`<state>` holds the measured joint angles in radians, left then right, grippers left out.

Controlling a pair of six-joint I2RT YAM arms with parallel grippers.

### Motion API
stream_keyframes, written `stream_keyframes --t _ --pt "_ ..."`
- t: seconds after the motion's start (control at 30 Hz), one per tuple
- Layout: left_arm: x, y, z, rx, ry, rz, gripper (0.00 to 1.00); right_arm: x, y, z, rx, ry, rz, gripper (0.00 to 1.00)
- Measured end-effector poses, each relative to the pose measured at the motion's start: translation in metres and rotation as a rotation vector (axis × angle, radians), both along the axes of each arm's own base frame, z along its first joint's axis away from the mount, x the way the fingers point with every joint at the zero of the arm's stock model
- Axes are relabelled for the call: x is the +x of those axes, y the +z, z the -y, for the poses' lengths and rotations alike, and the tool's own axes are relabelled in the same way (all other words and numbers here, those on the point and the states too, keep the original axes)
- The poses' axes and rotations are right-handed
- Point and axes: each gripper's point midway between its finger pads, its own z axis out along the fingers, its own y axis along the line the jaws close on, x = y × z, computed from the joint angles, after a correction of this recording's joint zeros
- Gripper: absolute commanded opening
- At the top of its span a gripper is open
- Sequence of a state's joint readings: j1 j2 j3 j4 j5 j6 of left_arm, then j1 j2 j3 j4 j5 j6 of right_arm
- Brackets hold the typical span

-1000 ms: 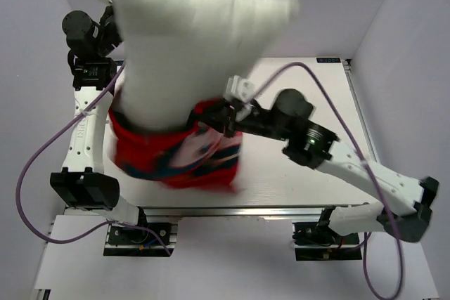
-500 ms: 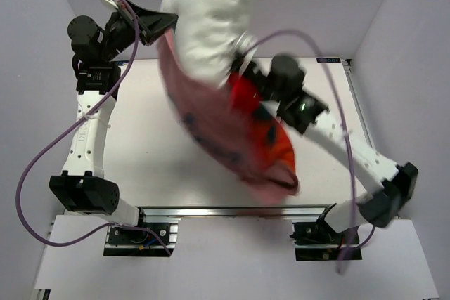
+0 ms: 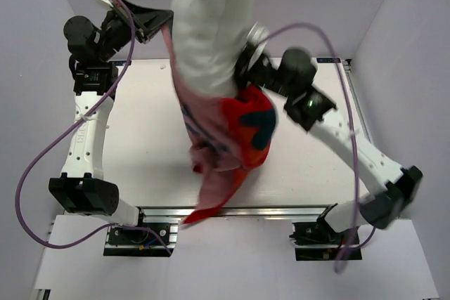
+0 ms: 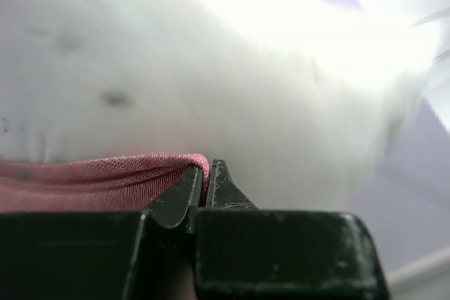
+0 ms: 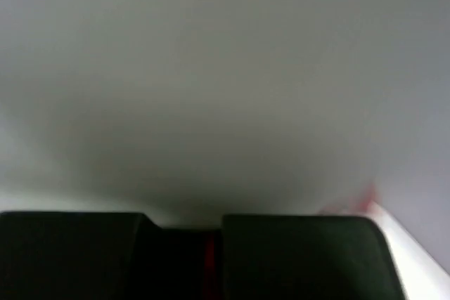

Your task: Put the pillow into the pillowcase

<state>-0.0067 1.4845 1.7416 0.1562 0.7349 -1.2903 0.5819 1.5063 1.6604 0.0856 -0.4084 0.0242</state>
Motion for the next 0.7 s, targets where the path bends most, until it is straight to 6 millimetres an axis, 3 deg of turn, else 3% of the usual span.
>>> stream_keyframes --t 0.07,0.1,0.13,0.17,0.2,0.27,0.3,0.33,0.4,0.43,0.47,0.5,0.57,0.6,0.63,0.7 --pt "-0.008 -0.008 0.011 0.025 -0.062 -0.026 0.0 -0.064 -0.026 -0.031 -0.072 0.096 0.036 0.0" --pt "-0.01 -0.008 0.014 0.027 -0.078 -0.027 0.0 -0.079 -0.023 -0.038 -0.081 0.13 0.063 0.0" --pt "-0.011 -0.007 0.014 0.027 -0.078 -0.024 0.0 -0.081 -0.008 -0.038 -0.06 0.136 0.096 0.0" --pt "-0.012 -0.003 0.013 0.024 -0.071 -0.007 0.0 -0.059 0.005 -0.031 -0.054 0.11 0.055 0.0" --pt "-0.01 0.0 0.011 0.019 -0.057 0.002 0.0 -0.034 0.036 -0.02 -0.01 0.076 0.059 0.0" --pt "-0.003 0.005 0.002 -0.002 -0.006 0.012 0.0 0.036 0.084 0.01 0.075 -0.036 0.079 0.0" --pt "0.0 0.006 -0.001 -0.013 0.013 0.013 0.0 0.067 0.098 0.031 0.115 -0.108 0.102 0.0" --pt "0.001 0.007 -0.002 -0.017 0.018 0.016 0.0 0.088 0.095 0.048 0.132 -0.157 0.094 0.0" --pt "-0.001 0.01 -0.001 -0.02 0.013 0.032 0.0 0.102 0.062 0.073 0.114 -0.216 0.027 0.0" --pt "-0.003 0.011 0.0 -0.02 0.007 0.038 0.0 0.093 0.04 0.069 0.095 -0.215 0.006 0.0" --pt "-0.005 0.012 0.002 -0.018 -0.002 0.042 0.0 0.071 0.02 0.054 0.064 -0.181 -0.007 0.0" --pt "-0.007 0.012 0.003 -0.013 -0.014 0.045 0.0 0.033 -0.006 0.027 0.017 -0.115 -0.006 0.0" --pt "-0.013 0.006 0.01 0.007 -0.052 0.037 0.0 -0.037 -0.036 -0.014 -0.059 0.031 0.009 0.0" --pt "-0.015 0.0 0.012 0.016 -0.069 0.019 0.0 -0.064 -0.033 -0.031 -0.067 0.099 0.037 0.0" --pt "-0.016 -0.005 0.013 0.018 -0.073 0.008 0.0 -0.074 -0.02 -0.036 -0.048 0.126 0.073 0.0" --pt "-0.015 -0.009 0.007 0.015 -0.048 -0.003 0.0 -0.054 0.014 -0.025 0.006 0.11 0.064 0.0"
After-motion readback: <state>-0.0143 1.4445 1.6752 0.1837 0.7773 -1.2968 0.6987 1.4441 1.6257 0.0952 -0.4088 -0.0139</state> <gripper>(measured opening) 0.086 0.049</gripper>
